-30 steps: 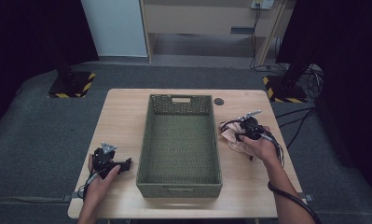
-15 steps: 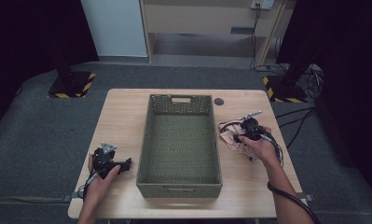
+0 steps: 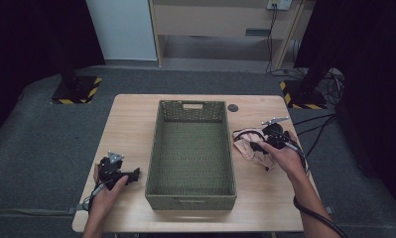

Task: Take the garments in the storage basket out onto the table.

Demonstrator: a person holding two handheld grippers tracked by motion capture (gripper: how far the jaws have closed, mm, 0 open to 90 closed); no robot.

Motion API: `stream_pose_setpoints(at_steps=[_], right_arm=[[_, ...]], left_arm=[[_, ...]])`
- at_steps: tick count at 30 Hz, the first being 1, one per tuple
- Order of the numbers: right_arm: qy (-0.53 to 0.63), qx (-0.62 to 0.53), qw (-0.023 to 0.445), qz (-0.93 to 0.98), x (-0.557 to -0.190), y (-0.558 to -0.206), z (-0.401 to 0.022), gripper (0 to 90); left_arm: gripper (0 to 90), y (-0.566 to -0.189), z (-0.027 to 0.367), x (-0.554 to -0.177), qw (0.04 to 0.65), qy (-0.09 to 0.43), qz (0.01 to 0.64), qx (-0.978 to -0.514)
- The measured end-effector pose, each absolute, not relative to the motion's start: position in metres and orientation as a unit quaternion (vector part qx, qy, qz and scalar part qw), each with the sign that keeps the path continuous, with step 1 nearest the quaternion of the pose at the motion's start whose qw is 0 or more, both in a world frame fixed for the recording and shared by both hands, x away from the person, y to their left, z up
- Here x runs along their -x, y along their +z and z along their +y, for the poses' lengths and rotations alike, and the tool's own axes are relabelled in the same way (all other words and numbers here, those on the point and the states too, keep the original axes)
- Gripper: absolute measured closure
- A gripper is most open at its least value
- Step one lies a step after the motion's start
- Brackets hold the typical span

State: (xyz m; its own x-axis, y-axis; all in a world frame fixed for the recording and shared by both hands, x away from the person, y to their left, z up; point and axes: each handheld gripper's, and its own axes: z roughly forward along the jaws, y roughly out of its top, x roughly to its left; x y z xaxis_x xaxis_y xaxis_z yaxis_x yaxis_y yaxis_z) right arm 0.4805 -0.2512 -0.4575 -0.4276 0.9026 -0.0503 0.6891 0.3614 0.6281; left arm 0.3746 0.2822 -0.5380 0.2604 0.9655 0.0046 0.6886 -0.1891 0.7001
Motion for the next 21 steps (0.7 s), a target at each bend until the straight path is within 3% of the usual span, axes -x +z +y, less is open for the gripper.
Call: stream_pose_setpoints(at_steps=[21], right_arm=[[0.328,-0.466,0.240,0.786,-0.431,-0.409,-0.251,3.0]], left_arm=[[0.0,-0.538,0.282,-0.375,0.299,0.232,0.562,-0.735]])
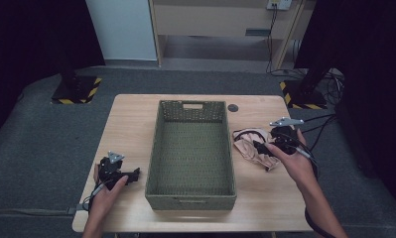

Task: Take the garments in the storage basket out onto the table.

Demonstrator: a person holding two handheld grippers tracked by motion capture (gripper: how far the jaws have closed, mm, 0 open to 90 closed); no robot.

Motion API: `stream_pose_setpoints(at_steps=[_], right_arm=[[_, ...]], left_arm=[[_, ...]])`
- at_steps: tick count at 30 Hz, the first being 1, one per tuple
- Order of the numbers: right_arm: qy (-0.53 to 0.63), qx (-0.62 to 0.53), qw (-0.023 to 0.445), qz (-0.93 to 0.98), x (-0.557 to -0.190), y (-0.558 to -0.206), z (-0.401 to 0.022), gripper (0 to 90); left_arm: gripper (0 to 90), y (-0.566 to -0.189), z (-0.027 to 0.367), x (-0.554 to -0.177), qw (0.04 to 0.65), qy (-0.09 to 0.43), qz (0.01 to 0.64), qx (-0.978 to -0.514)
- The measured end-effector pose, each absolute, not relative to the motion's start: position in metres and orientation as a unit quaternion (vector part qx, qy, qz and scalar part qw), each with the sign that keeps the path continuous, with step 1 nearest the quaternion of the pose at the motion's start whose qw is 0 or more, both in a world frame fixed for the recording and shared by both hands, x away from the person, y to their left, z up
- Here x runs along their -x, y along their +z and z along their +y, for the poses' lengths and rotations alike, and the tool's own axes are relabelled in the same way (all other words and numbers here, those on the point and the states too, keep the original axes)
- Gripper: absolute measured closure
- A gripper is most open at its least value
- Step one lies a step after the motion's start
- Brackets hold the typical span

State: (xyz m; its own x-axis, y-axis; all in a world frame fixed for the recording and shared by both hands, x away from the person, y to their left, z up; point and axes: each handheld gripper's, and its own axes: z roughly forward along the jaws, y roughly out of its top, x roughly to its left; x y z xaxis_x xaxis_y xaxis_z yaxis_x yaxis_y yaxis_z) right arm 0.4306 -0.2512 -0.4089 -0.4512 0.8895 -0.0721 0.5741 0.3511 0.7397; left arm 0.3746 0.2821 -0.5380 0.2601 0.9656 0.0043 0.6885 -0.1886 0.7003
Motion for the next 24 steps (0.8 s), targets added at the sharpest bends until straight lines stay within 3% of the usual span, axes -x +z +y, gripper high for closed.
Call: stream_pose_setpoints(at_steps=[10,24], right_arm=[[0.339,-0.449,0.238,0.792,-0.407,-0.408,-0.255,2.9],[0.323,-0.457,0.227,0.797,-0.380,-0.434,-0.274,3.4]], left_arm=[[0.0,-0.538,0.282,-0.375,0.299,0.232,0.562,-0.735],[0.0,-0.538,0.282,-0.375,0.299,0.232,0.562,-0.735]])
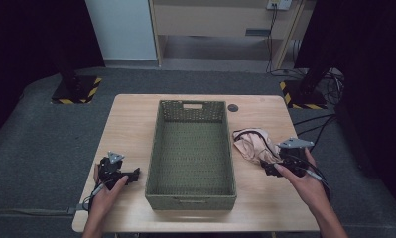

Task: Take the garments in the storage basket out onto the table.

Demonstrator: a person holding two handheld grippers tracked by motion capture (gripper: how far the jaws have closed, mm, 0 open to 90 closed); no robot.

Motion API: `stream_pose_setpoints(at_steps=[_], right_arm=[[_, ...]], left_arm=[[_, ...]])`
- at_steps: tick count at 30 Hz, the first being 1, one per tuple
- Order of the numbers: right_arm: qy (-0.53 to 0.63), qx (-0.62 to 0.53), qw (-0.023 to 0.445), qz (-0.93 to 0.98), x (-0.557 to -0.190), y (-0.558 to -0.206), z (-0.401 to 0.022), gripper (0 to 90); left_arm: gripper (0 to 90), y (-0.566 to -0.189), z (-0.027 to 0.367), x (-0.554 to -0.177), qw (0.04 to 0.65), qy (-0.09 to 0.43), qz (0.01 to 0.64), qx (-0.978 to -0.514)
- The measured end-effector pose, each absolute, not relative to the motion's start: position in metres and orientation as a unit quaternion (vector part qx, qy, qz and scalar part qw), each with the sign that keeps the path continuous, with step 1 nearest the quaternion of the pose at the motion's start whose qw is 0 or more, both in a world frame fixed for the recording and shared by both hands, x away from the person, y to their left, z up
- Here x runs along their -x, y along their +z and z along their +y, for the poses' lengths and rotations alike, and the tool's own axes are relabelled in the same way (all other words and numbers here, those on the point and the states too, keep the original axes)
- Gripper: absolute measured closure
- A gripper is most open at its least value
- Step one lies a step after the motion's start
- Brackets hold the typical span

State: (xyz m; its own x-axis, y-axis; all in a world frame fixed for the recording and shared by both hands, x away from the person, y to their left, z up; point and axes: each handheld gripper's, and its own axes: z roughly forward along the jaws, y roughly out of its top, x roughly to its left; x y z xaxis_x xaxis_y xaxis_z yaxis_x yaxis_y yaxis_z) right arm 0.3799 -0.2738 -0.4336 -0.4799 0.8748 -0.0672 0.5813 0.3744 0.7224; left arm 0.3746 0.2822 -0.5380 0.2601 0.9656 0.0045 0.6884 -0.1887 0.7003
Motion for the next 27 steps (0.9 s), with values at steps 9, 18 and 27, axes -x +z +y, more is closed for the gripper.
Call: stream_pose_setpoints(at_steps=[9,18,27], right_arm=[[0.322,-0.470,0.217,0.793,-0.370,-0.447,-0.284,3.3],[0.309,-0.487,0.196,0.793,-0.361,-0.468,-0.286,4.4],[0.313,-0.487,0.179,0.796,-0.351,-0.485,-0.279,4.1]], left_arm=[[0.0,-0.538,0.282,-0.375,0.299,0.232,0.562,-0.735],[0.0,-0.538,0.282,-0.375,0.299,0.232,0.562,-0.735],[0.0,-0.538,0.282,-0.375,0.299,0.232,0.562,-0.735]])
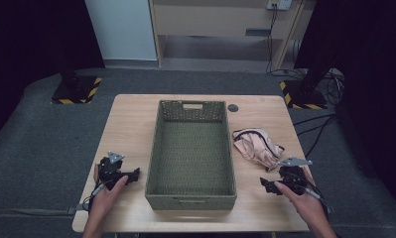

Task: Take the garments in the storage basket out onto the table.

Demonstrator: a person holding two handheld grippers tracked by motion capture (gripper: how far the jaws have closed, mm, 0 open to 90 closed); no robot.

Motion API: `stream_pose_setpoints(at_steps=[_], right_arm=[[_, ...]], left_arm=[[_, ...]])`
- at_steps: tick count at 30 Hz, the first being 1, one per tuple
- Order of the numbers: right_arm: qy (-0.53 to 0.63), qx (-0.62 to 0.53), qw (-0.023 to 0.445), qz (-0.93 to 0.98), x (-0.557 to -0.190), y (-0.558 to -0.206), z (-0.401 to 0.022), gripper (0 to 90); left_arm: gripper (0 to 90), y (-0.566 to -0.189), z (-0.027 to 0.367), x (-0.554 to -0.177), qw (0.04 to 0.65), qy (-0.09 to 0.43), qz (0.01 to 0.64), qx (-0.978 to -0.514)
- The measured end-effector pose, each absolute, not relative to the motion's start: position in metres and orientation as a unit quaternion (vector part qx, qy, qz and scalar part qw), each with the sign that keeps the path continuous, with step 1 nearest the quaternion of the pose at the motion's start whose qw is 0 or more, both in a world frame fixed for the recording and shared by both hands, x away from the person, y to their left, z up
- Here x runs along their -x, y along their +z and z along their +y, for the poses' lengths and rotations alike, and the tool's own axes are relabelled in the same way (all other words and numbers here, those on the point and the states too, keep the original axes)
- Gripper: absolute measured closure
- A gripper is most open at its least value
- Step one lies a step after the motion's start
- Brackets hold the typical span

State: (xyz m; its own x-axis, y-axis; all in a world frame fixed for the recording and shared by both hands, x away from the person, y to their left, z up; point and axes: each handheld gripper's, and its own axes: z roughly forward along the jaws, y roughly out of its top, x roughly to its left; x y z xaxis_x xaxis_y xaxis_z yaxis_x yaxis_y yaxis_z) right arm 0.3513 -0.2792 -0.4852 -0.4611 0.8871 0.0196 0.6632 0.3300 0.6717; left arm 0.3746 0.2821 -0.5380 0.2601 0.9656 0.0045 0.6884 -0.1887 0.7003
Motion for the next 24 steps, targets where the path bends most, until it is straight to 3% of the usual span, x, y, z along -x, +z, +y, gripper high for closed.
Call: stream_pose_setpoints(at_steps=[24], right_arm=[[0.315,-0.473,0.156,0.808,-0.342,-0.522,-0.249,3.8]], left_arm=[[0.0,-0.538,0.282,-0.375,0.299,0.232,0.562,-0.735]])
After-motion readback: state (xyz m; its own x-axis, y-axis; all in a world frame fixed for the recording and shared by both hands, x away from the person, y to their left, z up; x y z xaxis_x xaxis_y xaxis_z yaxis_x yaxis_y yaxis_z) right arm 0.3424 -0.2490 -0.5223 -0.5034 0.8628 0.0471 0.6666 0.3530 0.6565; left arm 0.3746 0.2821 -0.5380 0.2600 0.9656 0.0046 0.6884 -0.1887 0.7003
